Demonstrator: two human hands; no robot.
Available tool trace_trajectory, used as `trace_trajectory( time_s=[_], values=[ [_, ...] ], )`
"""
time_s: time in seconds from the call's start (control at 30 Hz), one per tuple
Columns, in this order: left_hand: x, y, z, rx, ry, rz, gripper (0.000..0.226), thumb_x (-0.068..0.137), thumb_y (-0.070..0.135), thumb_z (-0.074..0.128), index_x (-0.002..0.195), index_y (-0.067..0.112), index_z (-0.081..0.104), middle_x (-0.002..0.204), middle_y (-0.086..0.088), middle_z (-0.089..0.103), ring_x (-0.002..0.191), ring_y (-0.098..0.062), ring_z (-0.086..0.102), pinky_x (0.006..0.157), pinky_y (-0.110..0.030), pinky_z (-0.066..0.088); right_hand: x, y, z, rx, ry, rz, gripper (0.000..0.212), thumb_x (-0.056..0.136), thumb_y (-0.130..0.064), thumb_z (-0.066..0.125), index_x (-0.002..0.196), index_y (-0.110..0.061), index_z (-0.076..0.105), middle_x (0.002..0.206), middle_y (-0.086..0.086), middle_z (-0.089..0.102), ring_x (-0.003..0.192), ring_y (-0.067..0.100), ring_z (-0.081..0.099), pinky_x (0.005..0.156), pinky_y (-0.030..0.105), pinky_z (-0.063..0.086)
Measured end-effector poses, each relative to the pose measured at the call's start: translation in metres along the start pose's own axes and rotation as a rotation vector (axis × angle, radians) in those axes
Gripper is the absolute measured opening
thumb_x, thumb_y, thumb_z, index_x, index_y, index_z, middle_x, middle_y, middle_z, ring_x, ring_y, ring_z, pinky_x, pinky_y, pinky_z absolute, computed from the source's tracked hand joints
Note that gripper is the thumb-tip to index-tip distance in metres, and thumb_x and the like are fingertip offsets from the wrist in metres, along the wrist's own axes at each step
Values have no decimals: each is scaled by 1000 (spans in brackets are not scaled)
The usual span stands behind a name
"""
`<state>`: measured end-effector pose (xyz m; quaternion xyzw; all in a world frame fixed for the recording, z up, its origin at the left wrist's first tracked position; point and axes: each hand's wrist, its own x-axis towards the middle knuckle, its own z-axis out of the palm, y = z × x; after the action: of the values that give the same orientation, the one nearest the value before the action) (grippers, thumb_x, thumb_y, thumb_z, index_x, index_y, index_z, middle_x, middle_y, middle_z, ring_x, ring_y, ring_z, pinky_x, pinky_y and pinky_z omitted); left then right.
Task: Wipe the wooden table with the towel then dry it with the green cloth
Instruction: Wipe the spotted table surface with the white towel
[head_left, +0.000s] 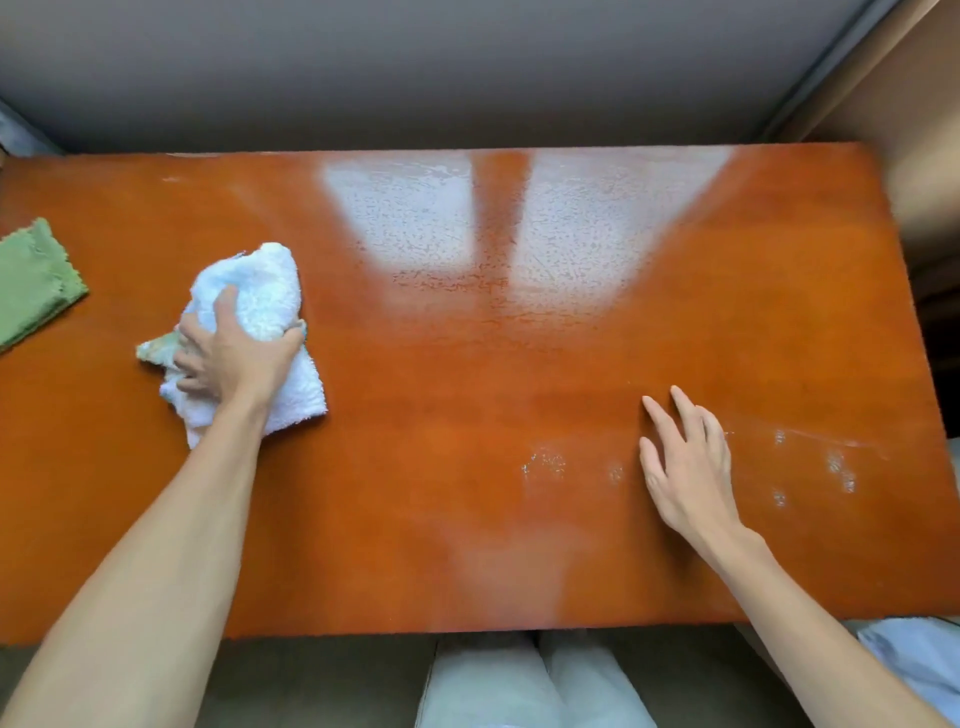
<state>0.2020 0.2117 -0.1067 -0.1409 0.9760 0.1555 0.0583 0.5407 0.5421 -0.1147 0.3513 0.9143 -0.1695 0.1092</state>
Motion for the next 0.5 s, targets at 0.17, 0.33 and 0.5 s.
trace_trajectory(
  time_s=[0.17, 0.33, 0.5],
  values=[
    [-46, 36, 10, 105, -33, 212, 81, 72, 57, 73, 144, 42, 38, 155, -8, 26, 131, -42, 35, 105, -54, 29, -1, 13, -3, 25, -21, -16, 50, 101, -29, 45, 151, -29, 37, 163, 1, 22, 148, 27, 18, 119, 51, 23],
    [-157, 86, 40, 175, -189, 586, 87, 66, 63, 73, 145, 43, 41, 148, -10, 33, 118, -40, 41, 93, -50, 37, -4, 10, 0, 0, -30, -16, 55, 101, -28, 45, 153, -30, 30, 165, 3, 18, 149, 28, 14, 120, 50, 17],
    [-264, 105, 63, 201, -341, 807, 95, 60, 57, 73, 147, 43, 39, 144, -12, 40, 115, -40, 43, 86, -48, 41, -8, 13, 6, -37, -51, -53, 59, 102, -32, 39, 156, -32, 17, 167, 3, 6, 152, 29, 4, 122, 48, 3]
  ],
)
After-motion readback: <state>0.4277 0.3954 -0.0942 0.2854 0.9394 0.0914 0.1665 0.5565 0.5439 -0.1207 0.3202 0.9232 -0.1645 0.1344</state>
